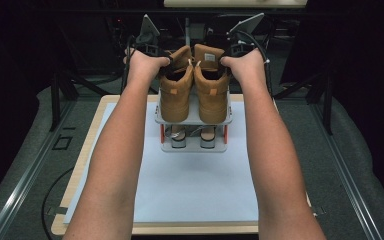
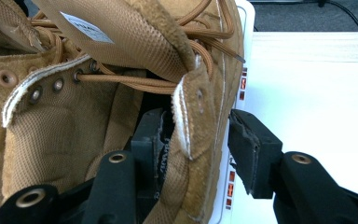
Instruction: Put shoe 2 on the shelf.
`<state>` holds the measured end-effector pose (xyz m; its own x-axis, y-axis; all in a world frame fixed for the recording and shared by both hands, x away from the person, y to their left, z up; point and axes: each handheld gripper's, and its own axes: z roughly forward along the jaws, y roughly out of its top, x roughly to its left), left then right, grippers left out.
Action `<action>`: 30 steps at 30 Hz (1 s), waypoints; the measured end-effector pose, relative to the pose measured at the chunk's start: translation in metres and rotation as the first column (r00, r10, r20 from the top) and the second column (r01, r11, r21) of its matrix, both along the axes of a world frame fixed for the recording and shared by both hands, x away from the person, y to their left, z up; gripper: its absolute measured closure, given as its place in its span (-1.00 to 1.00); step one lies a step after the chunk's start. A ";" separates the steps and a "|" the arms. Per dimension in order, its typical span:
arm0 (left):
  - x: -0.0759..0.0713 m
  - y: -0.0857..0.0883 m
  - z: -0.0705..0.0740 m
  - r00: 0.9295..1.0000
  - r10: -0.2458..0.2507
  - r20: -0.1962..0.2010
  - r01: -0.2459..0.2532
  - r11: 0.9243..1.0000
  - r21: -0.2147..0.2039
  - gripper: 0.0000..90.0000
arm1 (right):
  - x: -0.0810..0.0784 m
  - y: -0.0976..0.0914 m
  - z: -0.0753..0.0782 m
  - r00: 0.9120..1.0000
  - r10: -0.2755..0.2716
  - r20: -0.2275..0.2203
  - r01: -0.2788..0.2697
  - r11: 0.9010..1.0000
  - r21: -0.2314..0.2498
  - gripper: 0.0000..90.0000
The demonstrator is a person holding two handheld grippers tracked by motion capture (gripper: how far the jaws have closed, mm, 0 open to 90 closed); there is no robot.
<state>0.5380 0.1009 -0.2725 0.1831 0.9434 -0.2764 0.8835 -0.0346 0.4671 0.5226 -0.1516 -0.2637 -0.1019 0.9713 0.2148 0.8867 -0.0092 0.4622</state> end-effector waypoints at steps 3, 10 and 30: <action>-0.001 0.000 0.003 1.000 -0.002 -0.001 0.002 1.000 0.004 0.03 | -0.001 0.000 0.002 1.000 -0.001 0.003 0.001 1.000 -0.001 0.23; -0.006 0.003 0.011 1.000 -0.004 0.019 0.004 1.000 -0.005 0.03 | -0.007 0.001 0.014 1.000 0.001 0.021 -0.001 1.000 -0.011 0.22; -0.022 0.025 0.036 0.998 0.005 0.062 -0.003 1.000 -0.026 0.03 | -0.017 -0.016 0.029 0.999 0.013 0.053 -0.016 0.998 0.059 0.11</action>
